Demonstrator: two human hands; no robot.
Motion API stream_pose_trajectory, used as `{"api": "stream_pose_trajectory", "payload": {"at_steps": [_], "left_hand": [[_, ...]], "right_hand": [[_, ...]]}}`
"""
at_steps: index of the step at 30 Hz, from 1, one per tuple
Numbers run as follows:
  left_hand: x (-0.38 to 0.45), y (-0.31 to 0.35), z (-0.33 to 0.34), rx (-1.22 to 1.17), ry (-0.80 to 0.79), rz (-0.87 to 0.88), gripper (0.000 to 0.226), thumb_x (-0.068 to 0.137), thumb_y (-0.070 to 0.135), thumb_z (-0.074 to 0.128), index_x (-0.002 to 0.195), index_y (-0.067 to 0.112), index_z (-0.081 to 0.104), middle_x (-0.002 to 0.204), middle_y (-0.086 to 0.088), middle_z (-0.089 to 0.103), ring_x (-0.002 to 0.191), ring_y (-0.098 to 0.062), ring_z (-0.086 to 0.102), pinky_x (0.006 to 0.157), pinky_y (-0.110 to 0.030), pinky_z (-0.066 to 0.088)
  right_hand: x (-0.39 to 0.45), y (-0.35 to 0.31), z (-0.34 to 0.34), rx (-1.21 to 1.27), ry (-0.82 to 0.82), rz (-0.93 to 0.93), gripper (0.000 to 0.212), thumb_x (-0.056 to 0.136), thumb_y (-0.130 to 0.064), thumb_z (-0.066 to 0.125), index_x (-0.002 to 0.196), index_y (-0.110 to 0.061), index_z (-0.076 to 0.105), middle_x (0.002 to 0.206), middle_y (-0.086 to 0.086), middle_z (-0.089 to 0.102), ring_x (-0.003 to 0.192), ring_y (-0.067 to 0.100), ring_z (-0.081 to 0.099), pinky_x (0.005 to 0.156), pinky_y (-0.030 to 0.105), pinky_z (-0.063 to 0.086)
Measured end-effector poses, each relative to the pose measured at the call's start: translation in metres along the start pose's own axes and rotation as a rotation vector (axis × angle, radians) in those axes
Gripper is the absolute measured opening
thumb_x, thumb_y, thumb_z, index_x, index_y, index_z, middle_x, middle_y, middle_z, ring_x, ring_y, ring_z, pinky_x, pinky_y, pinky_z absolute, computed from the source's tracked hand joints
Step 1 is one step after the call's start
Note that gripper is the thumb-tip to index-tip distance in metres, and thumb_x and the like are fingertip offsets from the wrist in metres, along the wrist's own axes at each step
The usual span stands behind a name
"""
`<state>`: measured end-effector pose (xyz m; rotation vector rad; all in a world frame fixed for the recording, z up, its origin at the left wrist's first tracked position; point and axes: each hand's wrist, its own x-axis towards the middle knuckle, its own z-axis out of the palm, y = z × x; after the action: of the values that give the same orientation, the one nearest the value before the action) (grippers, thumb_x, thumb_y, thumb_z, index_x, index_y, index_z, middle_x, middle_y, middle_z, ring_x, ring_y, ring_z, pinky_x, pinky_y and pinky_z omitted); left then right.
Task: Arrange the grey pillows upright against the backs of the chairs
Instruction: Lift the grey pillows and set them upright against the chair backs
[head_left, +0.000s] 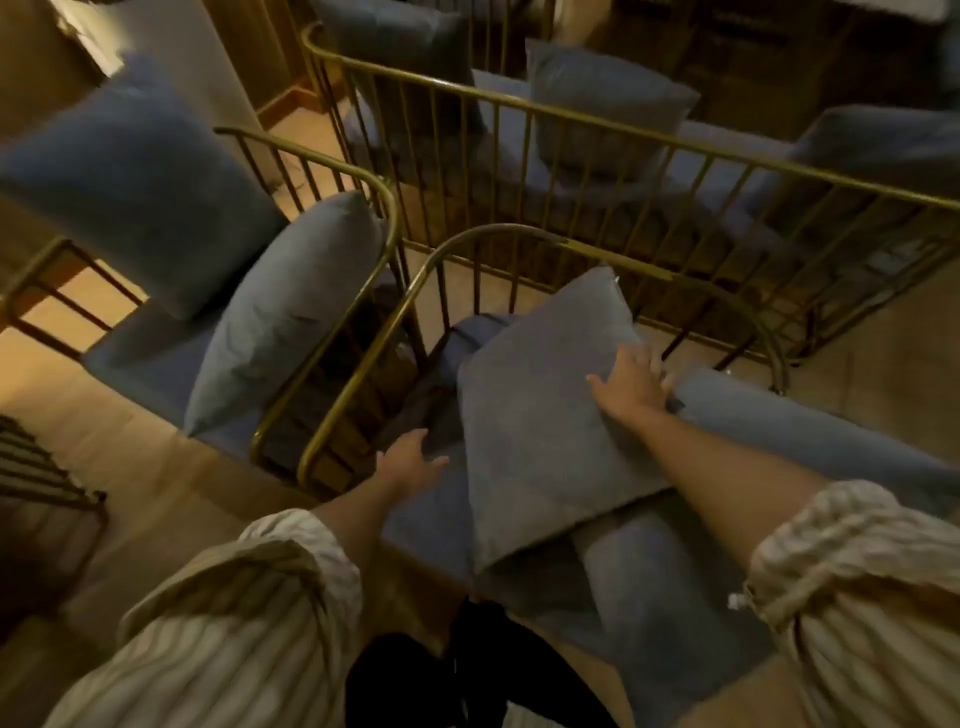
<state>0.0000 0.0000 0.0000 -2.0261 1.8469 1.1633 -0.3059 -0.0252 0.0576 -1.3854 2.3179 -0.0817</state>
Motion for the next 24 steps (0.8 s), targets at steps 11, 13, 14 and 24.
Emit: {"api": "stream_pose_trajectory", "payload": {"at_steps": [11,13,14,24], "left_hand": [[0.068,0.035,0.078,-0.802,-0.164,-0.417,0.065,0.100,0.054,0.037,0.128,0.000,0.058,0.144,-0.024,0.050,0.132,-0.039,0.048,0.110,-0.042,0.038],[0.071,0.041,0.086,-0.948,-0.199,-0.495,0.071,0.100,0.058,0.031,0.137,0.002,0.051,0.144,-0.015,0.050,0.132,-0.034,0.048,0.108,-0.043,0.040],[0.073,0.047,0.089,-1.041,-0.244,-0.526,0.072,0.099,0.061,0.028,0.136,0.005,0.052,0.140,-0.010,0.052,0.130,-0.029,0.049,0.104,-0.042,0.042],[0.106,0.046,0.071,-1.232,-0.159,-0.416,0.109,0.051,0.094,0.057,0.138,0.029,0.053,0.129,-0.003,0.064,0.115,-0.033,0.061,0.103,-0.053,0.046]], "right_hand": [[0.036,0.043,0.027,0.045,0.049,0.257,0.114,0.071,-0.092,0.035,0.154,-0.016,0.019,0.157,0.021,0.030,0.139,0.044,0.035,0.114,0.059,0.024],[0.042,0.047,0.030,0.068,0.067,0.292,0.120,0.064,-0.098,0.033,0.153,-0.018,0.022,0.155,0.020,0.035,0.136,0.045,0.038,0.112,0.060,0.024],[0.046,0.048,0.032,0.089,0.073,0.312,0.124,0.059,-0.100,0.032,0.152,-0.019,0.023,0.154,0.019,0.037,0.135,0.045,0.039,0.111,0.061,0.024],[0.046,0.054,0.010,0.449,0.129,0.443,0.106,0.069,-0.087,0.053,0.143,-0.010,0.046,0.143,0.017,0.053,0.128,0.040,0.052,0.102,0.047,0.043]]}}
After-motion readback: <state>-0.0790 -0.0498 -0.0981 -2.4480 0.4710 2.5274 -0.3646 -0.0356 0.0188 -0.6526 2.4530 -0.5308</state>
